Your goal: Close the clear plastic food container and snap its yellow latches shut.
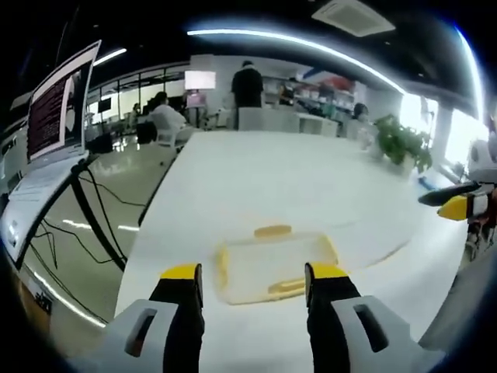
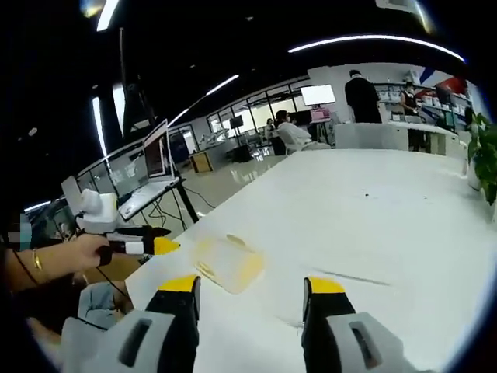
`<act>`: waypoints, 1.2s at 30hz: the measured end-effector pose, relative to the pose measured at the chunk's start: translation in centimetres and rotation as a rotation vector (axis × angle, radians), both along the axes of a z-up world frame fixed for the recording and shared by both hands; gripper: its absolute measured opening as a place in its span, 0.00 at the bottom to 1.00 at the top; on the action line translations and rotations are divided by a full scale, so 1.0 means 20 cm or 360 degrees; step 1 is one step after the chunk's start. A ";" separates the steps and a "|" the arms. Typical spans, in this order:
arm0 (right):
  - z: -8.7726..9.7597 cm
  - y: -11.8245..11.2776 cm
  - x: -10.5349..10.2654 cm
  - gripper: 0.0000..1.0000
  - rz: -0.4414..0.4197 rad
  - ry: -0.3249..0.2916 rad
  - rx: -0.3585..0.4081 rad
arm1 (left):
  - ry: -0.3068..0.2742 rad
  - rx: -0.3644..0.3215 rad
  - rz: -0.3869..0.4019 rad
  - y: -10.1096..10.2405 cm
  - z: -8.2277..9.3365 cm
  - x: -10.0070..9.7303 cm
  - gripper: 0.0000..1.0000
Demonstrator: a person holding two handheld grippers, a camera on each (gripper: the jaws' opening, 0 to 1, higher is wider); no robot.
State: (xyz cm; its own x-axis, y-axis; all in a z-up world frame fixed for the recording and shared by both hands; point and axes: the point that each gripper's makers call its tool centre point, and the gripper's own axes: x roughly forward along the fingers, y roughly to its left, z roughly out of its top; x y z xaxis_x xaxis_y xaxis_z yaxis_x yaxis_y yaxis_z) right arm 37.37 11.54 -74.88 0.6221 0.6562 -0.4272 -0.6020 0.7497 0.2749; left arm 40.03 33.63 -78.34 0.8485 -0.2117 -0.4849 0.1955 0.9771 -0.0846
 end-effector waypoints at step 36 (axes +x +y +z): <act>-0.38 0.41 0.24 0.35 -0.0054 0.0293 0.0001 | 0.0124 0.0125 -0.0009 0.08 -0.24 0.23 0.47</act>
State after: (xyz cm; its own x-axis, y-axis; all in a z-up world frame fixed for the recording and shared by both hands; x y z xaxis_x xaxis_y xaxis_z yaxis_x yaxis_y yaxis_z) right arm 42.25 19.74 -82.51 0.5552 0.6364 -0.5355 -0.5157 0.7685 0.3787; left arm 44.54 35.18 -83.17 0.8063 -0.1751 -0.5650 0.1969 0.9802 -0.0228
